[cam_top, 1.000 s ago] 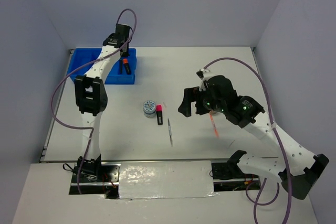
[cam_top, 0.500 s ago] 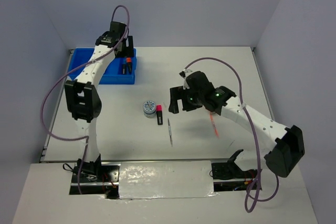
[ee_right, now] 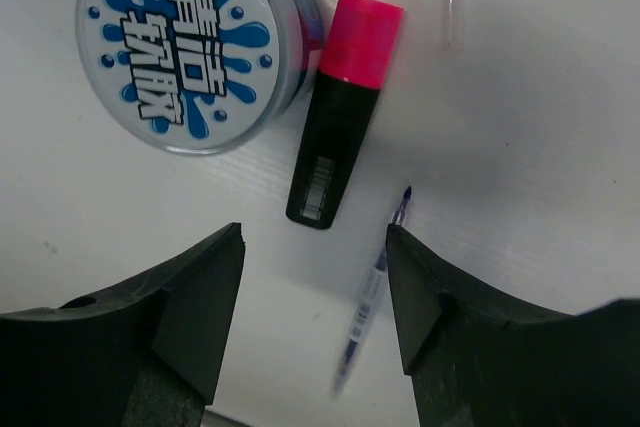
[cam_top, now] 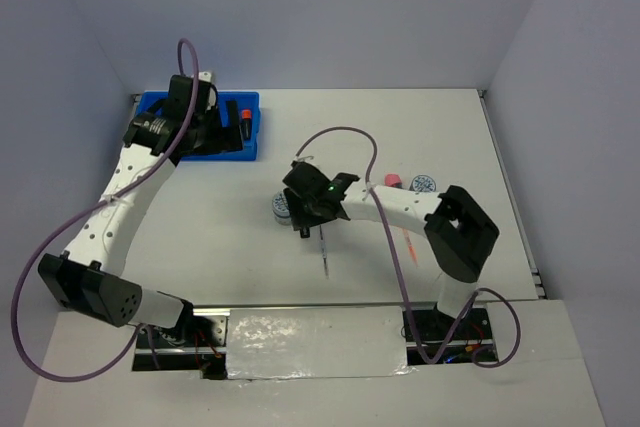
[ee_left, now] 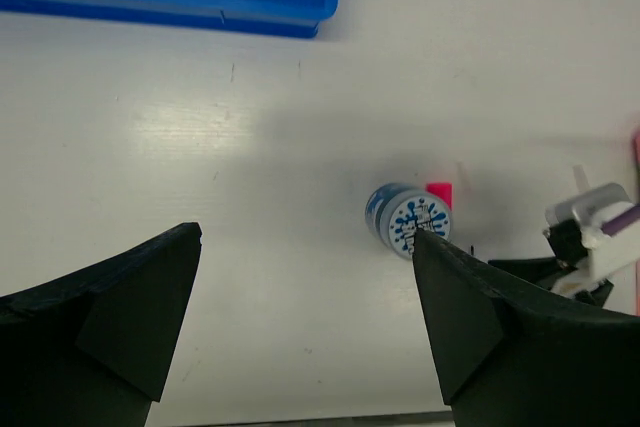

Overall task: Sort the stationery into containers
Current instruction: Pick up the pen from the center of the board.

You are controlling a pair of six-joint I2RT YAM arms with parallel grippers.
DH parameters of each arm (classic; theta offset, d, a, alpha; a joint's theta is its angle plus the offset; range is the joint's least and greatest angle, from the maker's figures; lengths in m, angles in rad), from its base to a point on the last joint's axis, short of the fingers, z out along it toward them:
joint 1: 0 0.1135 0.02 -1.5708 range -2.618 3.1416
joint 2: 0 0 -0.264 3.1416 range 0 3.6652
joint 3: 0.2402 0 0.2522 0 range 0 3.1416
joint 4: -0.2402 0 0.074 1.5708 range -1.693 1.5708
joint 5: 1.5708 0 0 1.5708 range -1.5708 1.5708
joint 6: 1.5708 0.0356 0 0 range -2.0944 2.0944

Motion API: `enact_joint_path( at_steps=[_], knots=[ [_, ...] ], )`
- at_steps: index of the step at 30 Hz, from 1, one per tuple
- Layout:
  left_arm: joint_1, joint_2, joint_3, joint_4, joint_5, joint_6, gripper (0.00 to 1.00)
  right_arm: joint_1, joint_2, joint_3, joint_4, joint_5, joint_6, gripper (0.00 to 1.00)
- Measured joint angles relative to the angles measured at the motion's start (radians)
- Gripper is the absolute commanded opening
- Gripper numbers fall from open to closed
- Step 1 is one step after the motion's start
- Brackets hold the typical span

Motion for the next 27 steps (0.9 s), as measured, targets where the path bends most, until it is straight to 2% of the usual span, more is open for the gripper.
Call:
enact_joint_path(
  at_steps=[6, 12, 22, 24, 25, 26, 27],
  knots=[
    [0.002, -0.06, -0.053, -0.052, 0.031, 0.0, 0.99, 0.028, 0.103, 0.033, 0.011, 0.092, 0.024, 0.62],
    [0.002, -0.134, -0.102, -0.08, 0.062, 0.001, 0.99, 0.026, 0.121, 0.033, 0.067, 0.095, 0.003, 0.58],
    [0.002, -0.168, -0.118, -0.12, 0.082, 0.016, 0.99, 0.026, 0.215, 0.071, 0.101, 0.096, -0.014, 0.52],
    [0.003, -0.173, -0.118, -0.123, 0.087, 0.026, 0.99, 0.026, 0.217, 0.071, 0.101, 0.098, -0.02, 0.4],
    [0.002, -0.176, -0.118, -0.124, 0.089, 0.027, 0.99, 0.026, 0.218, 0.071, 0.1, 0.103, -0.023, 0.22],
    [0.002, -0.179, -0.118, -0.127, 0.092, 0.028, 0.99, 0.026, 0.22, 0.073, 0.096, 0.11, -0.024, 0.15],
    [0.002, -0.181, -0.118, -0.128, 0.095, 0.028, 0.99, 0.023, 0.22, 0.074, 0.097, 0.107, -0.023, 0.13]
  ],
)
